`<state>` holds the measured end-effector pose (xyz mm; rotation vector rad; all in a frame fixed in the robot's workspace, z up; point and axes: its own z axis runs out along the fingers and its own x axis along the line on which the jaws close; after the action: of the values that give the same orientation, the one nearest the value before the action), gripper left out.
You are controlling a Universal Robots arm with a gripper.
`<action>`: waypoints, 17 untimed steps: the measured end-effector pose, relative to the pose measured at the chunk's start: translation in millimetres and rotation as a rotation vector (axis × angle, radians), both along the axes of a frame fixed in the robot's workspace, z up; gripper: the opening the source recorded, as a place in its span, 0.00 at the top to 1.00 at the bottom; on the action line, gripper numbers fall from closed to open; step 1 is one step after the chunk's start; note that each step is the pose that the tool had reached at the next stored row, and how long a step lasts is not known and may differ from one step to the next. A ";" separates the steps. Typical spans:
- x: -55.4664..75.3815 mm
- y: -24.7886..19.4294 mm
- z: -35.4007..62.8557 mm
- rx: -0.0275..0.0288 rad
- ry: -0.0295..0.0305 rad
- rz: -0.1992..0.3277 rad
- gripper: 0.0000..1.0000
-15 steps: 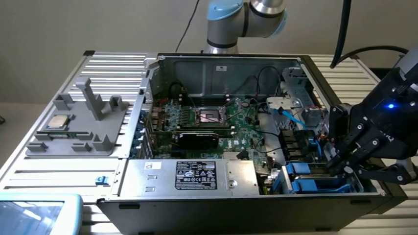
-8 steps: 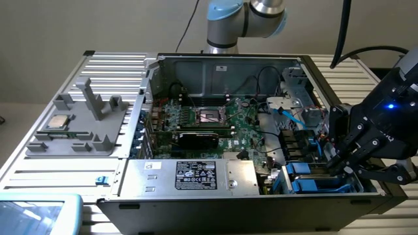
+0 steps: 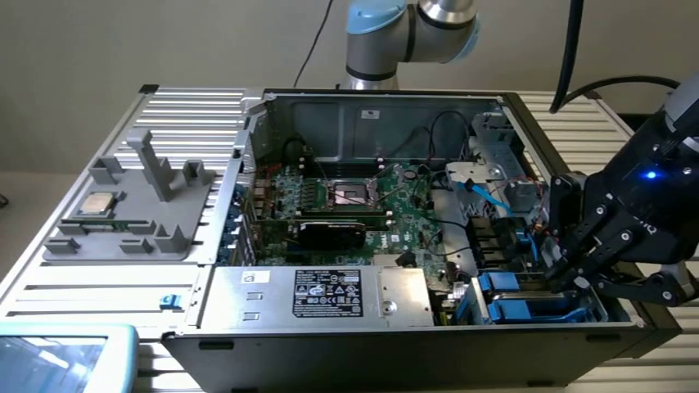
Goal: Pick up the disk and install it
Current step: 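Insert the first disk wire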
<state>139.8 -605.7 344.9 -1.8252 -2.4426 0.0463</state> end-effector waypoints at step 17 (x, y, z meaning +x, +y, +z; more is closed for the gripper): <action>0.1 7.5 0.2 -0.0530 0.0128 -0.008 0.84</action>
<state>139.9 -598.1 345.2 -1.8501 -2.4480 0.1230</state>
